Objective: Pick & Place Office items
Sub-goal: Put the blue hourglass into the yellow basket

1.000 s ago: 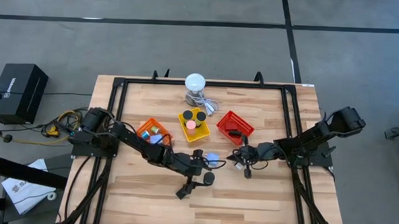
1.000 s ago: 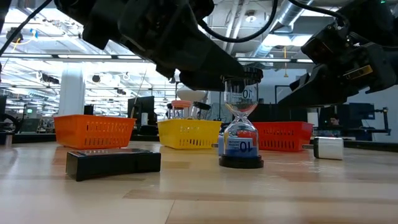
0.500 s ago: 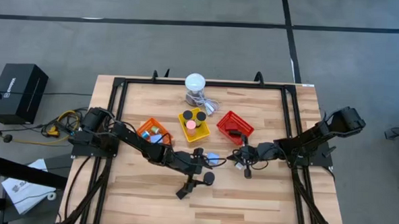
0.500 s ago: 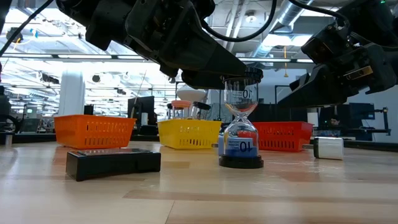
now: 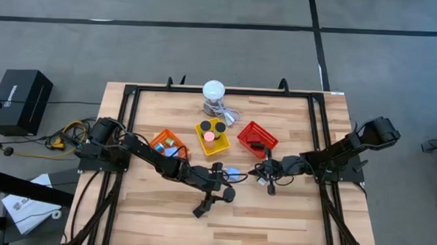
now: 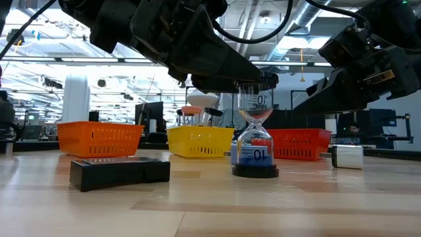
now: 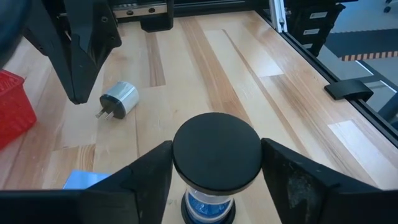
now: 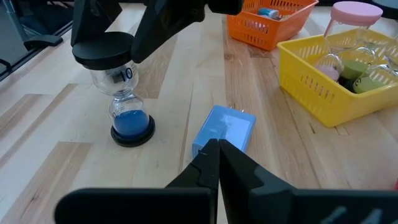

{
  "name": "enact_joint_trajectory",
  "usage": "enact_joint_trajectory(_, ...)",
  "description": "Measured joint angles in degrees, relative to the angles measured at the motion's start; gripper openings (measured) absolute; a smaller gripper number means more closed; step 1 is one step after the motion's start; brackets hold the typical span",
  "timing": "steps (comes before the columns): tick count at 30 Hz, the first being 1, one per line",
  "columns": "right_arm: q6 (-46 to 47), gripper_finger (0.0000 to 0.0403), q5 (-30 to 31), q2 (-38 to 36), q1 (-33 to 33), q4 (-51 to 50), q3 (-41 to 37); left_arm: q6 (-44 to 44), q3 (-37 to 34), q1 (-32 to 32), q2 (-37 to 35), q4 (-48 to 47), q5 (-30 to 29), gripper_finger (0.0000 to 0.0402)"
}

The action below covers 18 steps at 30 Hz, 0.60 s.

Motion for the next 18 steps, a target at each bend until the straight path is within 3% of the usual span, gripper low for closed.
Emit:
enact_joint_trajectory(11, 0.05, 0.0000, -0.02, 0.00, 0.02, -0.03, 0.00, -0.13, -0.11, 2.11, -1.29, -0.41, -0.80, 0.0227)
enact_joint_trajectory(18, 0.53, 0.0000, -0.04, 0.00, 0.02, -0.09, 0.04, -0.02, -1.83, 5.40, -8.35, -0.91, -1.20, 0.0227)
